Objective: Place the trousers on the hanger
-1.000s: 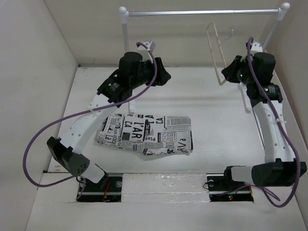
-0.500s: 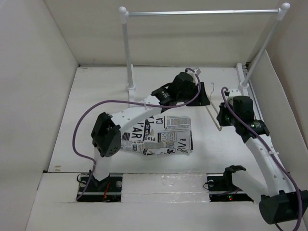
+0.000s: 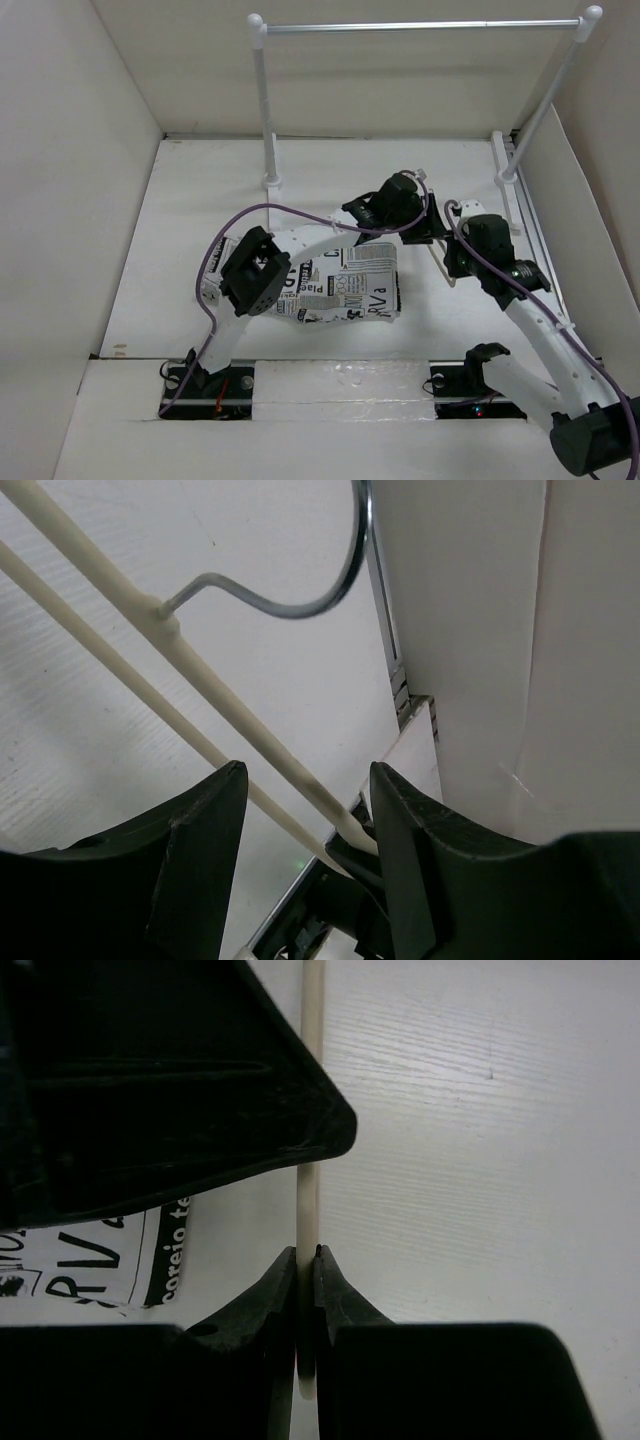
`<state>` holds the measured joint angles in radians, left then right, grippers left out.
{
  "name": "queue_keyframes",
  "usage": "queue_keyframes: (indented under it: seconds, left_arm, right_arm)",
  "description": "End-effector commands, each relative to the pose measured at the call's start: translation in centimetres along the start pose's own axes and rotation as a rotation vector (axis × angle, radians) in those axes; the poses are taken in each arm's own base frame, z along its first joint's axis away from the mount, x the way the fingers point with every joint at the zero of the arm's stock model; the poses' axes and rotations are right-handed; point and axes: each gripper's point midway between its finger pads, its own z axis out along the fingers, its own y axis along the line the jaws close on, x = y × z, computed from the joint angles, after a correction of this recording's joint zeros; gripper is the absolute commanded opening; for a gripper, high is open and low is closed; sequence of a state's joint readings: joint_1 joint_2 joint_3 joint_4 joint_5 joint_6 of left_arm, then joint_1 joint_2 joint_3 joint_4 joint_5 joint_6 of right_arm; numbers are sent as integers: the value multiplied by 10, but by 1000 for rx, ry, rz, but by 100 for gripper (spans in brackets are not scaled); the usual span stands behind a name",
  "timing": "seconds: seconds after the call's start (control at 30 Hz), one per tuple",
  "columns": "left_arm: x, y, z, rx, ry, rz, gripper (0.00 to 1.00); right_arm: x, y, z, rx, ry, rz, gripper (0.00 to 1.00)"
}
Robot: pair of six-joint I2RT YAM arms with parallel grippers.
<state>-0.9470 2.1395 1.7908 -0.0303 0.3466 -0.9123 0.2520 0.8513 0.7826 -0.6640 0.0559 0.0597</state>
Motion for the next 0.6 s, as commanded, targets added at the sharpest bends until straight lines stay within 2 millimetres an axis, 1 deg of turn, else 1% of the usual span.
queue_keyframes:
  seconds: [0.0, 0.13, 0.17, 0.27, 0.3, 0.33, 0.37, 0.4, 0.43, 0.47, 0.5, 0.57]
  left_arm:
    - [-11, -30, -2, 87, -30, -4, 48]
    - [-12, -21, 3, 50, -40, 0, 48]
    - [-9, -14, 4, 25, -27, -2, 47]
    - [-3, -2, 7, -10, -11, -3, 38]
    - [-2, 0, 7, -15, -8, -5, 26]
    - [0, 5, 8, -23, -4, -6, 17]
    - [3, 9, 6, -33, 0, -9, 11]
    - [6, 12, 6, -36, 6, -10, 2]
    - [7, 14, 6, -35, 5, -12, 0]
    - [12, 20, 5, -45, 12, -20, 0]
    - [13, 21, 4, -45, 14, -23, 0]
    - [21, 32, 1, -67, 24, -40, 0]
  right_arm:
    - [-6, 6, 4, 6, -31, -6, 0]
    - [-1, 22, 8, -29, -42, -1, 0]
    - [1, 25, 10, -32, -34, -1, 0]
    - [7, 31, 11, -21, -10, -21, 0]
    - [8, 33, 10, -20, -6, -25, 0]
    - [10, 35, 10, -19, 4, -24, 0]
    - [15, 38, 8, -27, 20, -34, 2]
    - [17, 40, 7, -29, 24, -32, 5]
    - [19, 43, 6, -38, 28, -21, 8]
    - [20, 45, 2, -45, 24, -18, 14]
    - [22, 47, 0, -55, 24, -14, 16]
    - [27, 52, -6, -86, 21, 6, 23]
